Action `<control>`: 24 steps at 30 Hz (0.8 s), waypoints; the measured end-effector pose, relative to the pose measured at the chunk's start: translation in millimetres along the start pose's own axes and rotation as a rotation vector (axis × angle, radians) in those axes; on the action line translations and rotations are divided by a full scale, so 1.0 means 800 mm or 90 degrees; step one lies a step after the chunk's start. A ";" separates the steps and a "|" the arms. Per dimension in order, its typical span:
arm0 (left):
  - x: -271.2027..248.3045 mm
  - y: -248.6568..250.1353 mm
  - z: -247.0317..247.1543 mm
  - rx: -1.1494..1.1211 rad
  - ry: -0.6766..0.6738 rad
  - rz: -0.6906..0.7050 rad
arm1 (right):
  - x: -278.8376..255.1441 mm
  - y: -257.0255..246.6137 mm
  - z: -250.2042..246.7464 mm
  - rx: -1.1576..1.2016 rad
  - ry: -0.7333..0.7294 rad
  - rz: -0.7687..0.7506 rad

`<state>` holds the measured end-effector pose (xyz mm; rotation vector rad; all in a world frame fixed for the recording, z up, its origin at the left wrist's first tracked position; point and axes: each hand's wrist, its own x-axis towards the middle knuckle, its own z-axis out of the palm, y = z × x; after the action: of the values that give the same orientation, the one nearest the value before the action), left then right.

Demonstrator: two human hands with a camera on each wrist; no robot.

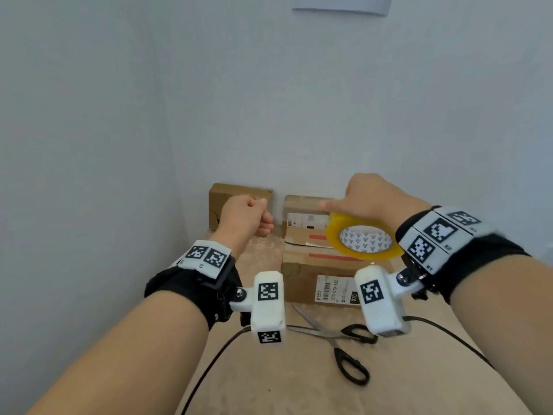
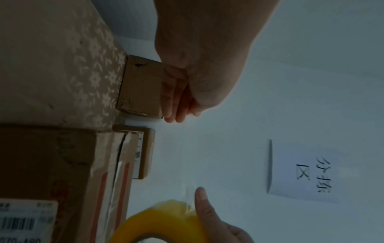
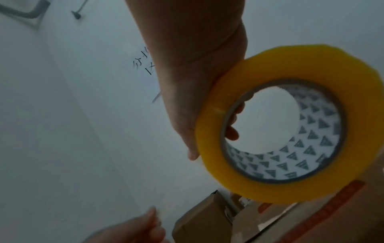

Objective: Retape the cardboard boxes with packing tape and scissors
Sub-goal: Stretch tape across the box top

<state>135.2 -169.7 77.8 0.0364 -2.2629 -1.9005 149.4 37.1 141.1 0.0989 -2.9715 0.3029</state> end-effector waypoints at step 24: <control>0.045 -0.101 0.024 0.054 -0.053 -0.221 | 0.065 -0.063 0.089 -0.454 -0.062 -0.032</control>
<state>89.0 -170.4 0.3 0.3931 -2.5280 -1.9953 91.7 -29.2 90.5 0.1013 -2.9622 -0.7816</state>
